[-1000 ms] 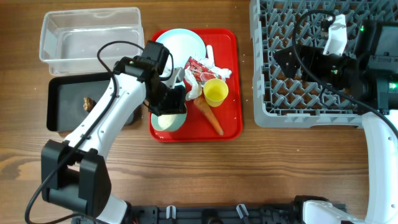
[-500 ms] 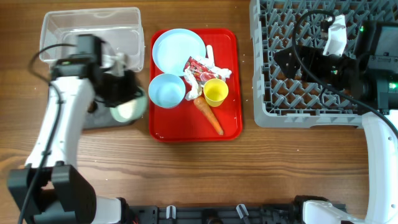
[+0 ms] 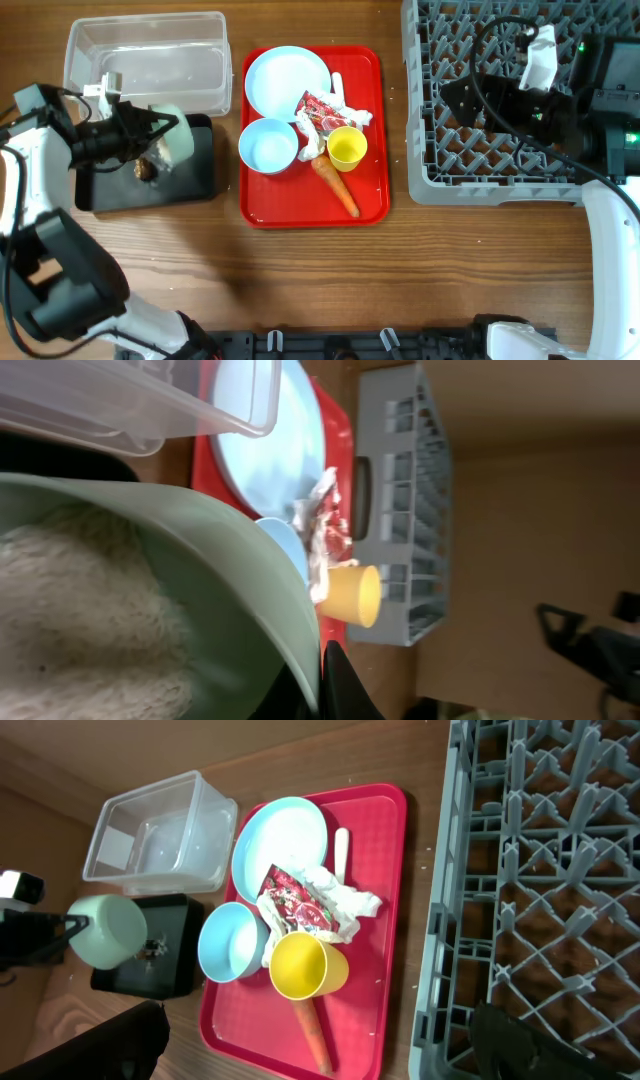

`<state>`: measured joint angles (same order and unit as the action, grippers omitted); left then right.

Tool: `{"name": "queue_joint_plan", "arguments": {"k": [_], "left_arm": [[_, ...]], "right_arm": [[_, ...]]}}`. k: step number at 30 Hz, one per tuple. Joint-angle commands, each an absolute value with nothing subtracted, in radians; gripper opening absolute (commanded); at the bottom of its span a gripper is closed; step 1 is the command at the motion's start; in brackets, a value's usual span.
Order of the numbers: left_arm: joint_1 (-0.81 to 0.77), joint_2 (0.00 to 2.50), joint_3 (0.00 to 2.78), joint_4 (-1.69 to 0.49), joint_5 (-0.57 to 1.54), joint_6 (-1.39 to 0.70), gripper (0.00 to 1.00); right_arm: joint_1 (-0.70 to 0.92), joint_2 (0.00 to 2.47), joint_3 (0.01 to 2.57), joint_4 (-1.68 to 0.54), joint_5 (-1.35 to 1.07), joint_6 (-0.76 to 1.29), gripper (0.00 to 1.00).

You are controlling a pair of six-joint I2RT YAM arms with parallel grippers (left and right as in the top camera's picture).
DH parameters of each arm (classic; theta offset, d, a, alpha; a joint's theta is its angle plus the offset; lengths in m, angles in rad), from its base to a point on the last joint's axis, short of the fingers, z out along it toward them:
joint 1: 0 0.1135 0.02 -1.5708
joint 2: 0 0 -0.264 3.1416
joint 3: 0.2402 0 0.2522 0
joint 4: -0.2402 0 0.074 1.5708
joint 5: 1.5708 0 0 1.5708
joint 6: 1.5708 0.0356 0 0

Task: Sort waste into correct bins and load items into the dishwasher rack
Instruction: 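Tip the rice from the green bowl onto the black tray with left gripper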

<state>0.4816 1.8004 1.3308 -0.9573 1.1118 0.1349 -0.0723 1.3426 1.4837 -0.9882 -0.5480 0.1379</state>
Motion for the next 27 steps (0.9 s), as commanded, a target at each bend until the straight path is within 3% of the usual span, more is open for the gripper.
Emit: {"name": "queue_joint_plan", "arguments": {"k": [1,6,10,27], "left_arm": [[0.523,1.896,1.346,-0.952,1.333,0.184,0.04],[0.555,1.998,1.346,-0.938,1.401,0.184,0.04],[0.590,2.052,1.346,-0.964,1.576,0.125,0.04],[0.640,2.051,1.346,-1.127,1.577,0.089,0.04]], "right_arm": [[-0.068,1.351,1.497,-0.992,-0.539,0.142,1.00],[-0.068,1.351,1.497,-0.993,-0.539,0.143,1.00],[-0.068,1.351,1.497,-1.000,-0.538,0.159,1.00],[-0.068,1.351,1.497,-1.015,-0.538,0.163,1.00]]}}
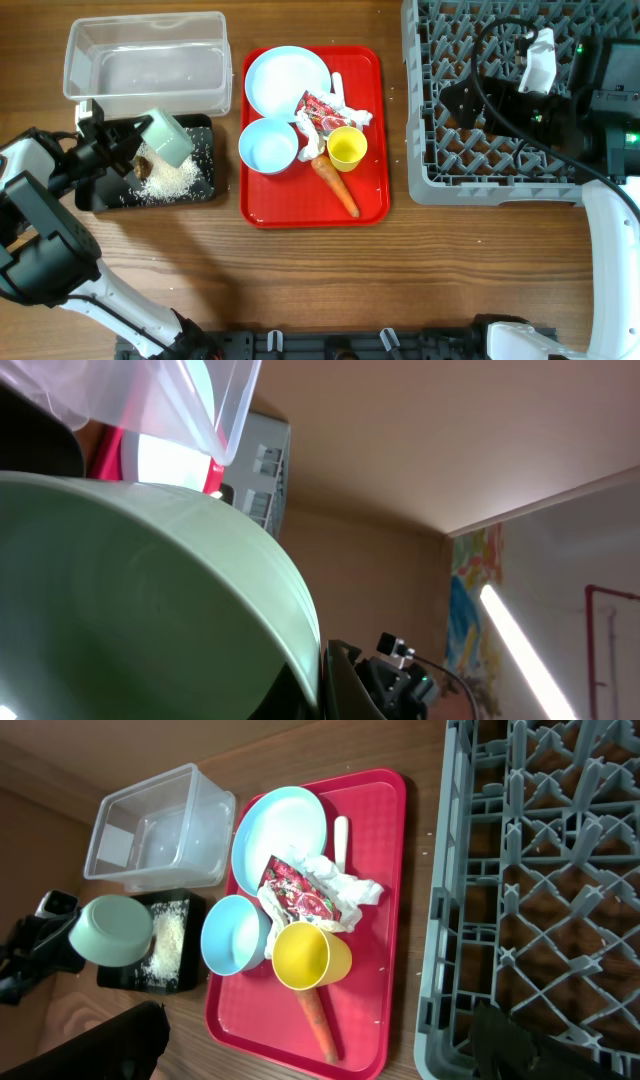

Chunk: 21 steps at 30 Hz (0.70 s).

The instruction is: Sort waste into correct bins and load items into the dishwasher rack

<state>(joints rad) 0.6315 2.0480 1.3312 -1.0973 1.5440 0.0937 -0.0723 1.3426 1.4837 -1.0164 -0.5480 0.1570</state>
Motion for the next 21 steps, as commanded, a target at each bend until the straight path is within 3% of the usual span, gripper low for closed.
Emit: {"name": "queue_joint_plan", "arguments": {"k": [1,7,12,18,21], "left_arm": [[0.637,2.051,1.346,-1.147,1.577,0.089,0.04],[0.595,2.011,1.347,-1.211,1.577,0.136,0.04],[0.432,1.826,1.357,-1.206,1.525,0.284,0.04],[0.067,1.620,1.374,-1.154,1.079,0.230,0.04],[-0.156,1.602,1.374,-1.132,0.659,0.047,0.04]], "right_arm": [[-0.068,1.351,1.497,-1.015,-0.538,0.163,1.00],[-0.068,1.351,1.497,-1.006,-0.533,0.157,1.00],[-0.068,1.351,1.497,-1.007,-0.459,0.156,1.00],[-0.068,1.351,1.497,-1.002,-0.459,0.156,1.00],[-0.068,1.351,1.497,-1.003,-0.459,0.157,0.99]]}}
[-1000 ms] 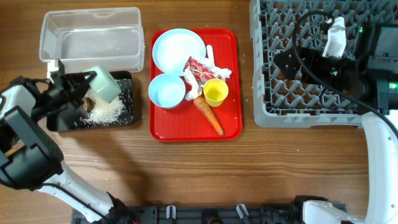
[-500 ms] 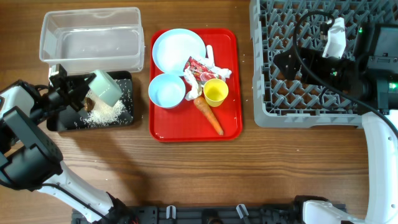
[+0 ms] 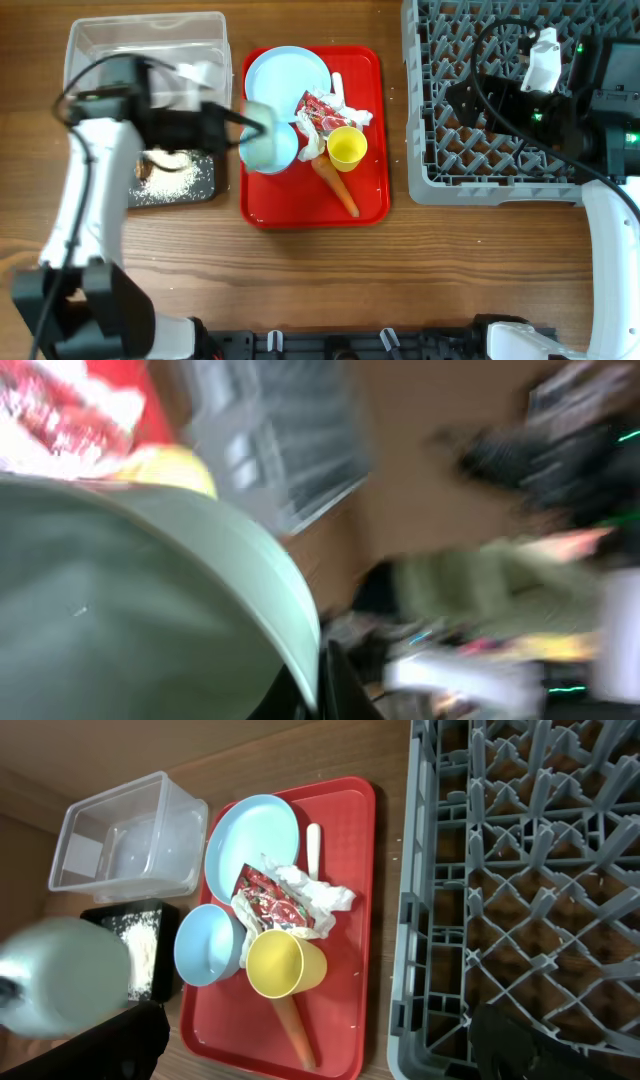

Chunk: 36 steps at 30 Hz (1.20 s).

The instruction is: Sort waste into correct bins and load items into the dishwasher rack

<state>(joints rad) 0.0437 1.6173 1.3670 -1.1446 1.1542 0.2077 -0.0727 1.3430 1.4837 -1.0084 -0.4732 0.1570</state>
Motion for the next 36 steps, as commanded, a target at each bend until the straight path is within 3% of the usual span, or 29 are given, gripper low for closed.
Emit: {"name": "queue_joint_plan", "arguments": {"k": [1,5,9,15,24,33,36], "left_arm": [[-0.219,1.605,1.373,-1.130,0.538,0.001,0.04],[-0.507,1.627,1.353,-1.095,0.073,-0.206,0.04],[-0.675,1.675,1.331,-1.087,-0.231,-0.393,0.04],[-0.740,1.728,1.256,-1.006,-0.237,-0.436,0.04],[-0.742,1.747,1.229,-0.986,-0.233,-0.454,0.04],[-0.742,1.747,1.131,-0.822,-0.233,-0.453,0.04],[-0.742,1.747,1.131,-0.821,-0.233,-0.453,0.17]], "right_arm": [[-0.068,1.351,1.497,-1.003,-0.459,0.157,1.00],[-0.068,1.351,1.497,-1.003,-0.459,0.157,1.00],[-0.068,1.351,1.497,-1.007,-0.459,0.157,1.00],[-0.068,1.351,1.497,-1.009,-0.459,0.156,1.00],[-0.068,1.351,1.497,-1.017,-0.432,0.156,1.00],[-0.068,1.351,1.497,-1.023,-0.413,0.157,1.00],[-0.068,1.351,1.497,-1.023,-0.413,0.157,1.00]]}}
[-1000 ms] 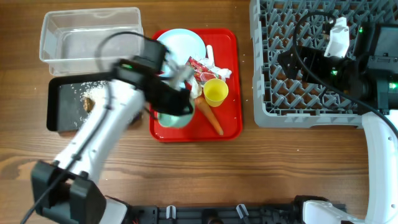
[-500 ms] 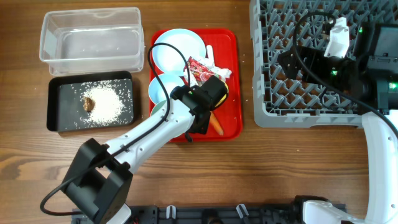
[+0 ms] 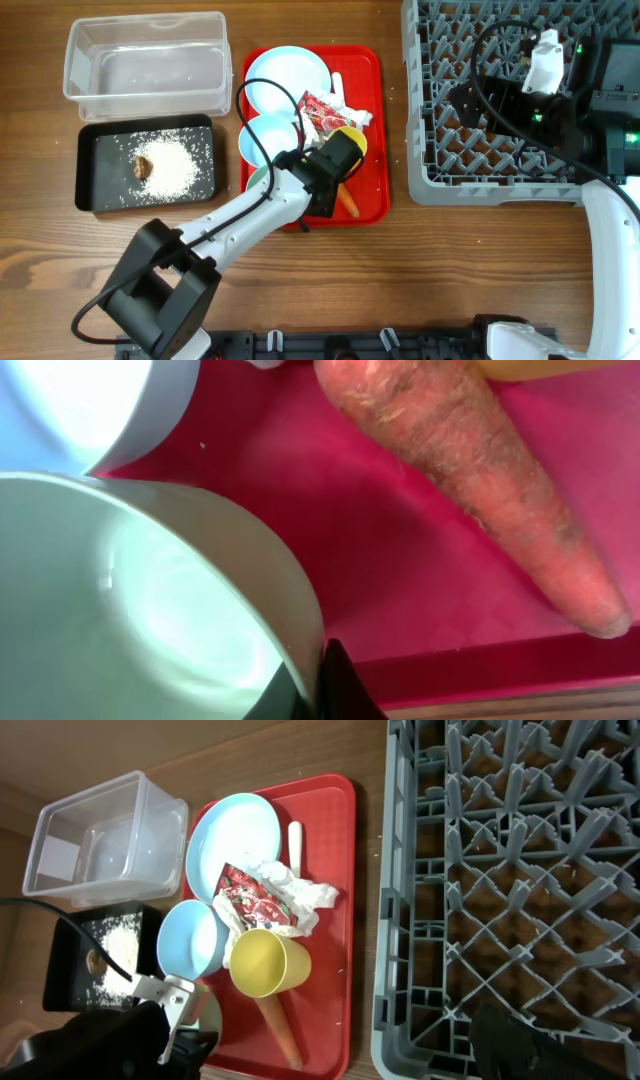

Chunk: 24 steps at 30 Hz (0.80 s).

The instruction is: Sort waste into correct bins and load items into the dishwasher rack

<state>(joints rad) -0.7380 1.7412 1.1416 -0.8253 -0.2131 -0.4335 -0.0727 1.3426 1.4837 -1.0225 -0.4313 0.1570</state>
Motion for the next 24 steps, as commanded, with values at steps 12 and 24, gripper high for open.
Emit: {"name": "queue_joint_plan", "arguments": {"k": [12,24], "left_arm": [[-0.714,1.699,1.319,-0.896,-0.233,-0.432,0.61],[-0.709,1.721,1.393,-0.670,-0.172,-0.295,0.76]], "right_arm": [[-0.068,1.351,1.497,-1.003,-0.406,0.158,1.00],[-0.068,1.351,1.497,-1.004,-0.405,0.157,1.00]]}}
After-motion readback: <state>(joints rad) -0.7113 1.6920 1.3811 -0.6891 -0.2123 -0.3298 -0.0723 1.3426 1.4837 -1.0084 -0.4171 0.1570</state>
